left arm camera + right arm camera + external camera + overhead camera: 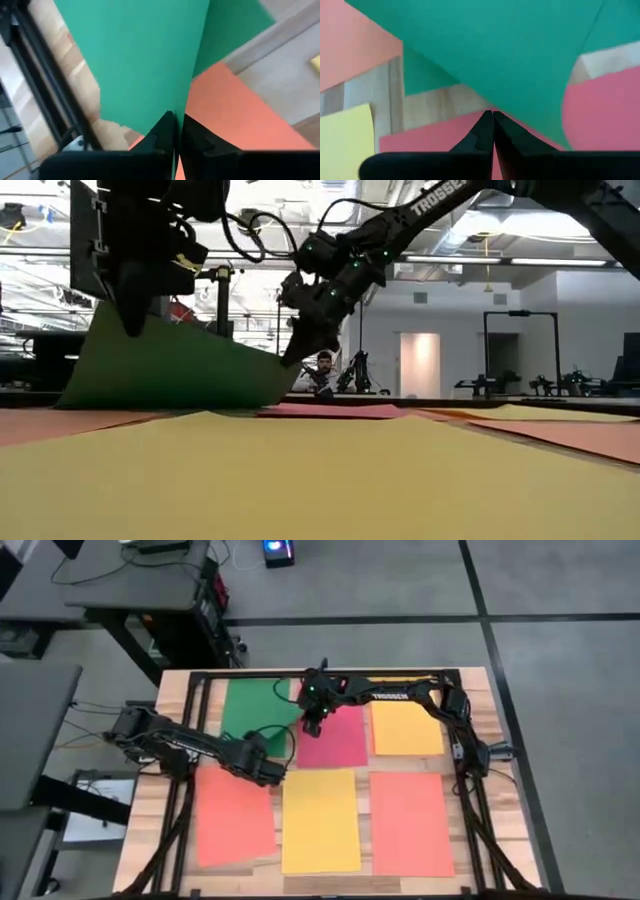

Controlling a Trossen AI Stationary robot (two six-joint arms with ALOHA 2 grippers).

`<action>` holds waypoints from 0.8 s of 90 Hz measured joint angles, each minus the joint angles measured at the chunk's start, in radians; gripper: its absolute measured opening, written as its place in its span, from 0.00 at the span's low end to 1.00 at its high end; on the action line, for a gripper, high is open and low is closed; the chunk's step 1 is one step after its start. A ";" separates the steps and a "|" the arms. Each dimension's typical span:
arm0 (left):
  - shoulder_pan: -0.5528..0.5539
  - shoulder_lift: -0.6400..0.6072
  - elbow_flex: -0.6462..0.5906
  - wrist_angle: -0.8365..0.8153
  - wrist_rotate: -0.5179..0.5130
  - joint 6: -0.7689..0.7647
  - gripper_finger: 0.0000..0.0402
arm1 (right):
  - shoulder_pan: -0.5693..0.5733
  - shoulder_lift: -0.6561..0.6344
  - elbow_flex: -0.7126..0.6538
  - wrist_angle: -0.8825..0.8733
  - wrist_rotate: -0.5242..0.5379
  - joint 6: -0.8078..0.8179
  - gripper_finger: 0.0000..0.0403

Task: Organize paper
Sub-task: Stack the green paper on top of the green paper

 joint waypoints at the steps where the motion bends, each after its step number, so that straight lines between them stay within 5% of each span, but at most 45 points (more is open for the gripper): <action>1: 0.000 0.000 0.000 0.008 0.000 0.002 0.00 | 0.000 0.000 0.000 0.004 0.000 0.000 0.00; 72: 0.062 0.000 -0.026 0.156 0.057 -0.016 0.00 | 0.013 -0.006 0.018 -0.259 0.031 -0.066 0.00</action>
